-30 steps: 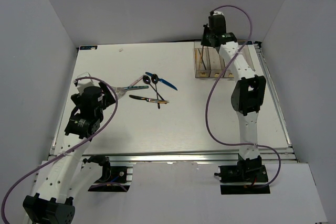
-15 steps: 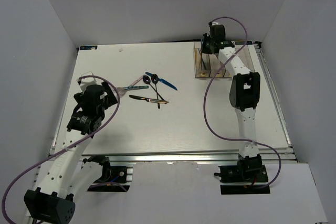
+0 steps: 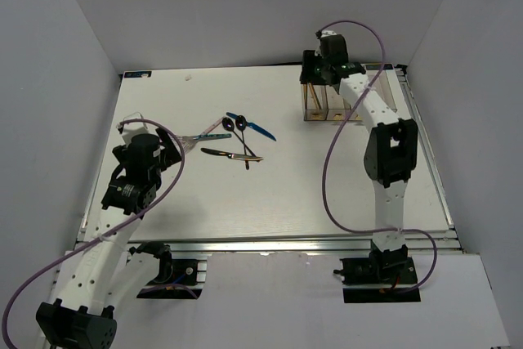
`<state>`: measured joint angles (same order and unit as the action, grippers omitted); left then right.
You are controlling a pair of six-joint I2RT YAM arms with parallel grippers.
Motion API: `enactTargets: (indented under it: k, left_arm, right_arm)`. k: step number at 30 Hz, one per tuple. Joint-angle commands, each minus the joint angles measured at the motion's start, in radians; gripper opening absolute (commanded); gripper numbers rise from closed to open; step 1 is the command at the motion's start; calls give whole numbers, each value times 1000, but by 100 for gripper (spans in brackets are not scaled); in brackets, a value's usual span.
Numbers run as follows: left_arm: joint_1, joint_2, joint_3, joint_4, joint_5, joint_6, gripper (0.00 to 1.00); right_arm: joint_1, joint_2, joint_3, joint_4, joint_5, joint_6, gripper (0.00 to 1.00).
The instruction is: Sort the eating utensils into containers
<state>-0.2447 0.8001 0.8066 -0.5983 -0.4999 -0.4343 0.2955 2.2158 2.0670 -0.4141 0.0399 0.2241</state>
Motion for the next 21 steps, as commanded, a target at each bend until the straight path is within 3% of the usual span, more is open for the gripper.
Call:
enactTargets:
  k: [1,5,10,16,21]
  left_arm:
    - [-4,-30,0,0,-26,-3,98]
    - [-4,-38,0,-1,-34,-4,98]
    - [-7,-38,2,-6,-48,-9,98]
    - [-5,-32,3,-3,-43,-9,98]
    - [-5,-21,3,-1,-37,-6,98]
  right_arm:
    - [115,-172,-120,15,-46,-78,62]
    - [250,-185,-229,25,-87,-212,63]
    - [335,-70,-113,-96,-51,-307,68]
    - [387,-71,-159,-89,80,-101,68]
    - [422,-67,-206,-45,109,7,62]
